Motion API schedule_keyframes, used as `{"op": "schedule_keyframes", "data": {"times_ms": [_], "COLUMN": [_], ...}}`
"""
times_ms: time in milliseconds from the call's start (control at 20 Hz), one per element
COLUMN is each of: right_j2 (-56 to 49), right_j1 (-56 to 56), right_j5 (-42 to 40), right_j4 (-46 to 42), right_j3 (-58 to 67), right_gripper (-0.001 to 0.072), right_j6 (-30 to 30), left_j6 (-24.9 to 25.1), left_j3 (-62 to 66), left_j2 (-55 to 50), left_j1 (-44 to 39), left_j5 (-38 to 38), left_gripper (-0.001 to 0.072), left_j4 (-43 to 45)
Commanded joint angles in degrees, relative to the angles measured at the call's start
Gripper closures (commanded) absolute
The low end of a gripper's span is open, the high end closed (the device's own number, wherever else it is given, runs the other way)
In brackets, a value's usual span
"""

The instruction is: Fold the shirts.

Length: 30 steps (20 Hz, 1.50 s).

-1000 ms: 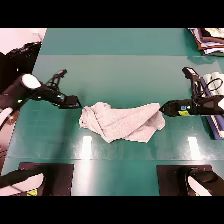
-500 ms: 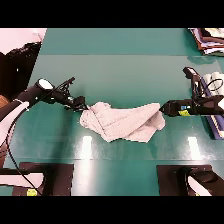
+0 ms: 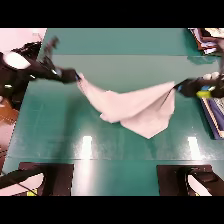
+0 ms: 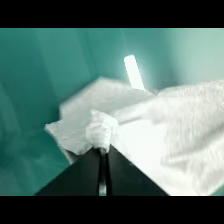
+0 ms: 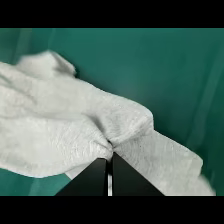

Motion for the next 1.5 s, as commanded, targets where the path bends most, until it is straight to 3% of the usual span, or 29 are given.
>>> {"op": "schedule_keyframes", "data": {"times_ms": [0, 350, 450, 700, 900, 1100, 1250, 1450], "right_j2": [0.0, 0.3, 0.3, 0.0, -5.3, -14.2, -23.5, -35.4], "right_j1": [-4.0, -8.5, -9.8, -14.4, -14.9, -8.2, -4.8, -4.7], "right_j5": [2.9, 14.3, 18.0, 24.6, 33.0, 30.8, 21.6, 7.1], "right_j4": [-0.1, -0.1, -0.1, 0.0, 0.1, -0.1, -0.2, 0.0], "right_j3": [13.5, 34.4, 39.1, 47.8, 44.6, 28.7, 16.9, 13.2], "right_gripper": [0.0699, 0.0699, 0.0699, 0.0699, 0.0699, 0.0699, 0.0699, 0.0699], "right_j6": [-3.2, -4.7, -4.7, -4.5, -2.3, -2.1, -3.9, -4.0], "left_j6": [0.1, -0.3, -2.9, -8.9, -11.7, -10.0, -9.8, -10.1], "left_j3": [11.8, 25.6, 29.0, 36.0, 27.2, 3.8, -11.5, -14.3], "left_j2": [11.1, 26.4, 27.8, 28.1, 25.4, 22.1, 15.9, 1.2], "left_j1": [0.1, 0.1, 0.1, 0.1, 0.1, 0.1, 0.1, 0.1], "left_j5": [0.5, -0.9, -2.9, -15.6, -28.3, -21.0, -5.0, 9.8], "left_gripper": [0.0681, 0.0682, 0.0682, 0.0682, 0.0682, 0.0682, 0.0682, 0.0681], "left_j4": [5.1, 6.6, 7.0, 9.6, 18.2, 18.9, 25.4, 28.1]}}
